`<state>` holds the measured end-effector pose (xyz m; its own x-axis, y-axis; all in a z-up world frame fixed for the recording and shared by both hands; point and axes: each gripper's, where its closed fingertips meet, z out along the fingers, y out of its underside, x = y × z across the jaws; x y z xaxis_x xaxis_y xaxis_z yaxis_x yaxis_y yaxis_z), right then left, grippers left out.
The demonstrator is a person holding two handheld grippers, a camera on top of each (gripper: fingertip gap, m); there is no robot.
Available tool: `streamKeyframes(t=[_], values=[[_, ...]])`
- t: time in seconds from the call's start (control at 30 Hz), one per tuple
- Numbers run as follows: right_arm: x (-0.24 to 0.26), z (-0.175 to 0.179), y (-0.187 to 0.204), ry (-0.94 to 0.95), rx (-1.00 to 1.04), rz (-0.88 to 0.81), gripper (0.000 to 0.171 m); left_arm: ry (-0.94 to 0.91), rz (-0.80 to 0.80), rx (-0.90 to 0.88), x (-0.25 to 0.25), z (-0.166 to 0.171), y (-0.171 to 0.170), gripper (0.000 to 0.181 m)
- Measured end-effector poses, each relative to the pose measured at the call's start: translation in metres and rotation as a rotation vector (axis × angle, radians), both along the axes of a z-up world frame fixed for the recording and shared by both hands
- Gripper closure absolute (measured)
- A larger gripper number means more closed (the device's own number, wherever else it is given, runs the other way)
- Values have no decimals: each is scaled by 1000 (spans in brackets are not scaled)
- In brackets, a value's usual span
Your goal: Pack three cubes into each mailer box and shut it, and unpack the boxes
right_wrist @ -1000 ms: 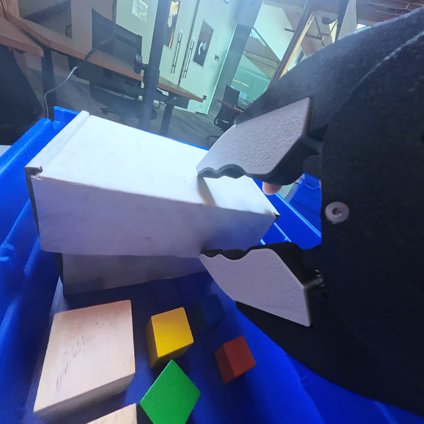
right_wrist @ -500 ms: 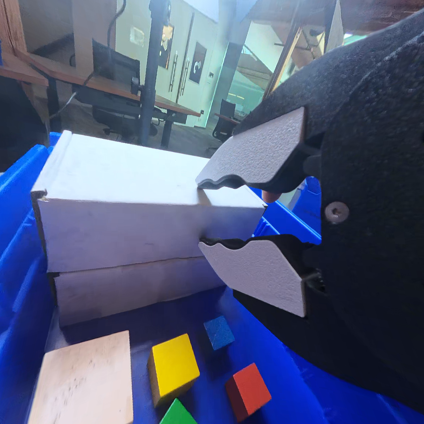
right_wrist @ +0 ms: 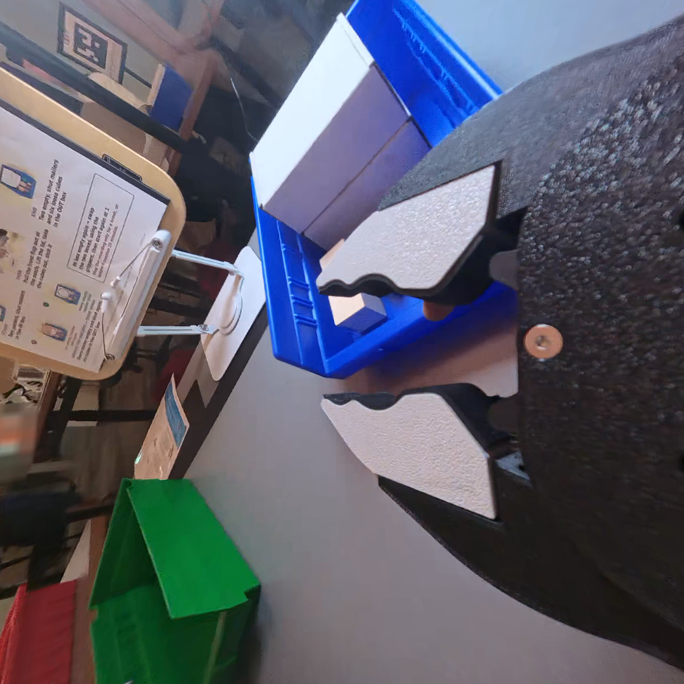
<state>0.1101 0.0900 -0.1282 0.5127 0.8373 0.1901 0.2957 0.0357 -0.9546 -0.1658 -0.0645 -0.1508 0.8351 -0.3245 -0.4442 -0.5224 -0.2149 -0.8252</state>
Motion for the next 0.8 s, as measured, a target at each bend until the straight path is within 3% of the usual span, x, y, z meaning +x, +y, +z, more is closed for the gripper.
streamKeyframes(t=[0.17, 0.4, 0.8], values=[[14, -10, -26, 70, 58, 8, 126, 11, 110, -331, -49, -40, -27, 104], [9, -18, -24, 126, 7, 36, 130, 125, 138, -575, -69, -91, -45, 103], [-5, -43, -33, 32, 5, 50, 132, 325, 142, -602, -88, -107, -33, 151]])
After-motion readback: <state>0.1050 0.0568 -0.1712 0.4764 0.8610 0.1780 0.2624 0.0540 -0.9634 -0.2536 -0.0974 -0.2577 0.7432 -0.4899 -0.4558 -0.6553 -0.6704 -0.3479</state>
